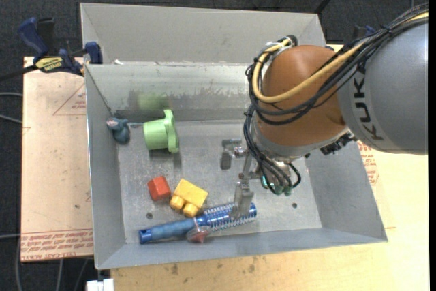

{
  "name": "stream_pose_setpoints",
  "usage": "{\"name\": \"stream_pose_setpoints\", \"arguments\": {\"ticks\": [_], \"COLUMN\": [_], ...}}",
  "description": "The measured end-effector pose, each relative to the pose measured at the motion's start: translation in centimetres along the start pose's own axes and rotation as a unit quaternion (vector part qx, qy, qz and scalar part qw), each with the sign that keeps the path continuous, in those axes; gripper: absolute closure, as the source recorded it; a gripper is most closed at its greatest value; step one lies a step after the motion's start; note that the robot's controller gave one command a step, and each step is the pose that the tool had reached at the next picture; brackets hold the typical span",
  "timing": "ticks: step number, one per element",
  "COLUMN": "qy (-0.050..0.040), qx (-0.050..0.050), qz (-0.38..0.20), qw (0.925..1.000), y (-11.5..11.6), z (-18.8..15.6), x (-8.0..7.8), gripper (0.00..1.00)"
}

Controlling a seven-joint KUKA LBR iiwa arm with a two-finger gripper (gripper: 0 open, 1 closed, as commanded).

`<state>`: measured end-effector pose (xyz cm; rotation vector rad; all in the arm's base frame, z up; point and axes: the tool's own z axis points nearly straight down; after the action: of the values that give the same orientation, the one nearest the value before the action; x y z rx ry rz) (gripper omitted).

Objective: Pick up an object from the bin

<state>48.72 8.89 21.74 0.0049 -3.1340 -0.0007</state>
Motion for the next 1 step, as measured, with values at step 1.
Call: {"name": "stream_pose_setpoints", "arguments": {"ticks": [1], "qy": [-0.0058], "qx": [0.000], "qz": [-0.073], "qw": [0.9973], "y": [-0.52], "z": [14.99], "x": [-0.84], "gripper": [0.00]}}
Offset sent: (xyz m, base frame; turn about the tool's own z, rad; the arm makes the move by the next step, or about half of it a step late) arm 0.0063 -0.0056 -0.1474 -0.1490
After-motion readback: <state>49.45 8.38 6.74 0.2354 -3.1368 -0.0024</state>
